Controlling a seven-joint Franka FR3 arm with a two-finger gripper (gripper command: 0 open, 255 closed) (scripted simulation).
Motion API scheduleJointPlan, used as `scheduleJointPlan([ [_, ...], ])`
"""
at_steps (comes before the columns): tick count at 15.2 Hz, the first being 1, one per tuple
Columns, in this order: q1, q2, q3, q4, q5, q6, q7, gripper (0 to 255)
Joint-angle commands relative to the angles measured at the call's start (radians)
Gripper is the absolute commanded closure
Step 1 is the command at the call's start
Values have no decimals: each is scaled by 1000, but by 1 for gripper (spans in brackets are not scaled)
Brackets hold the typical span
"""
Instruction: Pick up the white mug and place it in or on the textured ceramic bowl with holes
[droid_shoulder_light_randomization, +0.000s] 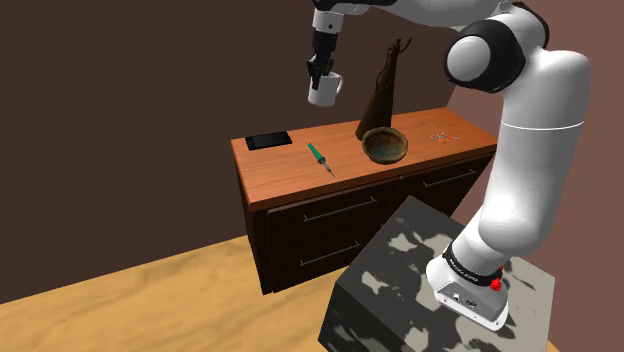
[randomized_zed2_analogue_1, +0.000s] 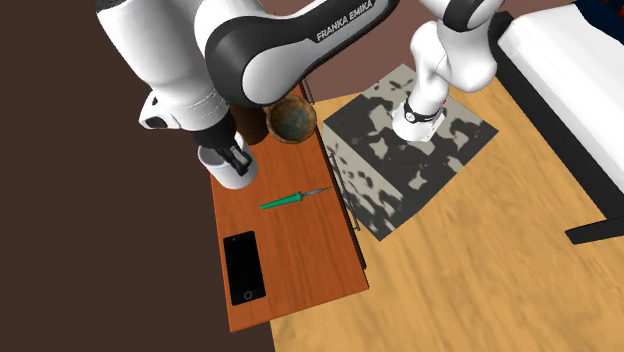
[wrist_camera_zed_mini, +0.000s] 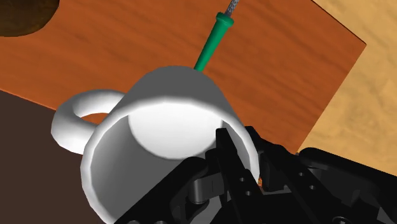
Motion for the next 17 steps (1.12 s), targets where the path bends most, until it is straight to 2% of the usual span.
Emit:
scheduleJointPlan([
  [1, -5, -80, -10, -107, -9, 25, -23, 255],
  [8, -36, -329, -47, -415, -52, 77, -100, 255],
  [17, -98, -598, -107, -681, -127, 69, -201, 255],
])
